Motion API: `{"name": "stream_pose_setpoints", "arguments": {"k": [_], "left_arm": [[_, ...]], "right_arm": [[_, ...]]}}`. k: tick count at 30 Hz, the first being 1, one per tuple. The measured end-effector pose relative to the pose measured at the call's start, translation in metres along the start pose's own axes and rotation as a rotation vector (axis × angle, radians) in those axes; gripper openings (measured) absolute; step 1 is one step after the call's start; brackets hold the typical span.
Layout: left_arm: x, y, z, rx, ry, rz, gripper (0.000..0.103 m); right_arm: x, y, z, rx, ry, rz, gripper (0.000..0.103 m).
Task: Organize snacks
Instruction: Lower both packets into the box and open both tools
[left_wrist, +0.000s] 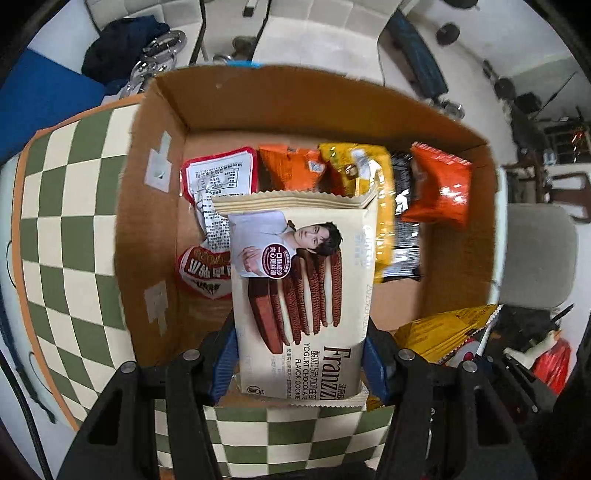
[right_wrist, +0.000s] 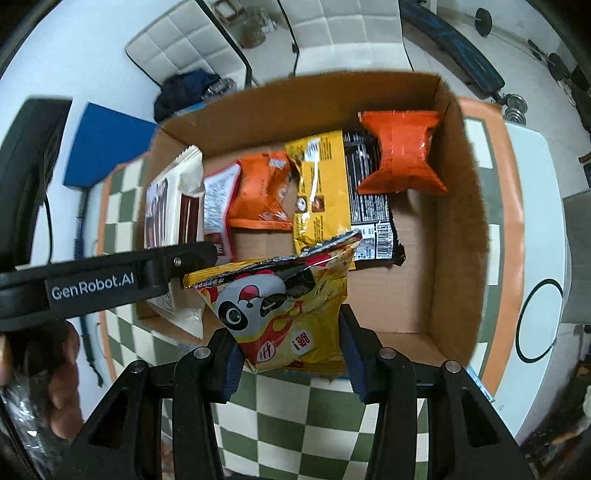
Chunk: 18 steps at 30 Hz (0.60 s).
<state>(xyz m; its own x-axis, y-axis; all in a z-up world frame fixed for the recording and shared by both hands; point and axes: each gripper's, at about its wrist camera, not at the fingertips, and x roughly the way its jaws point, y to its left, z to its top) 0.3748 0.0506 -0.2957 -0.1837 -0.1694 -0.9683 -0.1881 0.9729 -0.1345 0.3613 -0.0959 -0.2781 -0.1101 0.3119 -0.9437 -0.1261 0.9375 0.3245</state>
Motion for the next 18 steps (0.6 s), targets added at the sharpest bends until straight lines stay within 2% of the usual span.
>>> {"name": "stream_pose_setpoints", "arguments": {"k": [10, 18], "left_arm": [[0.048, 0.0, 0.009, -0.012, 0.133, -0.009, 0.056], [0.064, 0.009, 0.018, -0.024, 0.167, -0.012, 0.056]], "right_arm": [[0.054, -0.011, 0.009, 0.012, 0.095, -0.028, 0.049], [0.07, -0.013, 0.014, 0.02, 0.129, -0.028, 0.049]]}}
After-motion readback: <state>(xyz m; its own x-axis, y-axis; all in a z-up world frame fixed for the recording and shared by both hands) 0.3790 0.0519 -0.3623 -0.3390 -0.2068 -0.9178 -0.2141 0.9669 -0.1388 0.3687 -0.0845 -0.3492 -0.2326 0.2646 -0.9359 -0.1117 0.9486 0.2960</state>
